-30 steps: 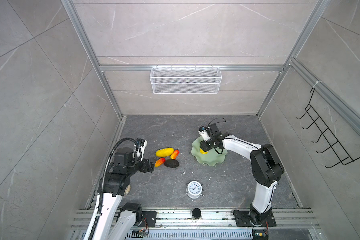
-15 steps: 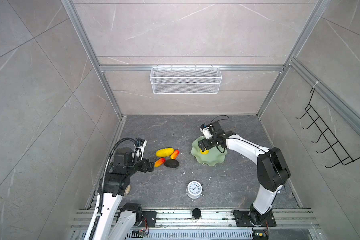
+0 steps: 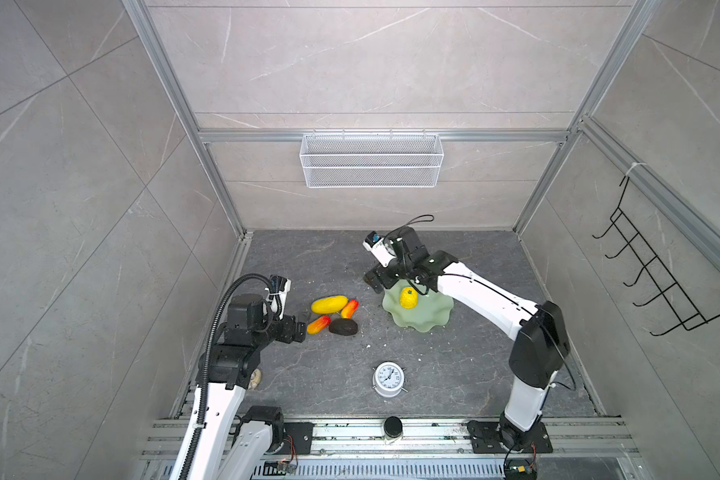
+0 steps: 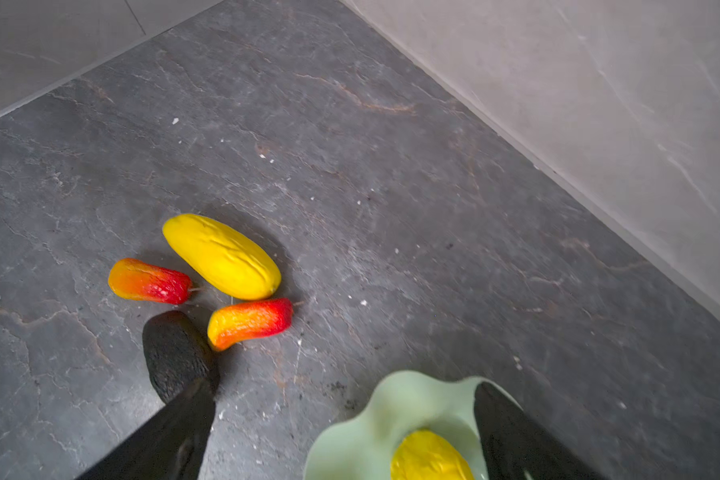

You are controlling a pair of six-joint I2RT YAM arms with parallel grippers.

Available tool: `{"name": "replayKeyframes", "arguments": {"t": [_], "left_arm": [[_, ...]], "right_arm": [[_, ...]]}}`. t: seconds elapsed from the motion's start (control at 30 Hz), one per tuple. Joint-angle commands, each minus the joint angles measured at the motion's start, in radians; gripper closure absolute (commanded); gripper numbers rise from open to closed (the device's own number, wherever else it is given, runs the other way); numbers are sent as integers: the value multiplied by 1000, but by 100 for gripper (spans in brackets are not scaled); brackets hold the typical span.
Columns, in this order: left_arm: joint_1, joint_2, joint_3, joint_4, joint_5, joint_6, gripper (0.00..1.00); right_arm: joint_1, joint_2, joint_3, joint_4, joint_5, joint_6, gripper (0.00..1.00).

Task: Place and organize the fake fruits in the fruit bowl
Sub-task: 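Open the right gripper, move it to the long yellow fruit and grasp it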

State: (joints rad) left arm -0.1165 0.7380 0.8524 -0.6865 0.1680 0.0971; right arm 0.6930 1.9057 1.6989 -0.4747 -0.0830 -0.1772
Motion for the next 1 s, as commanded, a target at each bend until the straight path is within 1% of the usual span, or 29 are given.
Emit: {"name": "replayKeyframes", "arguments": {"t": [0.0, 0.1, 0.2, 0.27, 0.37, 0.47, 0.57, 0.63, 0.7, 0.77, 0.87, 0.97], "left_arm": [[9, 17, 28, 24, 44, 19, 0], [12, 25, 29, 22, 21, 20, 0], [19, 11, 31, 14, 48, 14, 0], [30, -6, 21, 27, 56, 16, 0], [44, -20, 17, 24, 67, 10, 0], [59, -32, 15, 47, 103, 9, 0], [82, -6, 14, 57, 113, 1, 0], [92, 16, 24, 51, 139, -1, 0], [103, 32, 27, 53, 160, -1, 0], [111, 41, 27, 53, 163, -4, 0], [117, 31, 21, 51, 161, -2, 0], [132, 18, 14, 51, 151, -3, 0]], "right_arm": [[27, 98, 97, -63, -41, -40, 0], [41, 175, 181, -85, -66, -43, 0], [48, 244, 243, -98, -73, -46, 0], [52, 289, 313, -142, -84, -46, 0], [59, 363, 424, -193, -84, -67, 0], [65, 458, 579, -275, -79, -73, 0], [71, 547, 709, -356, -81, -111, 0], [71, 601, 773, -389, -84, -134, 0], [71, 652, 855, -440, -113, -142, 0], [72, 712, 940, -485, -169, -156, 0], [79, 754, 968, -486, -219, -172, 0], [81, 791, 1005, -517, -233, -198, 0]]}}
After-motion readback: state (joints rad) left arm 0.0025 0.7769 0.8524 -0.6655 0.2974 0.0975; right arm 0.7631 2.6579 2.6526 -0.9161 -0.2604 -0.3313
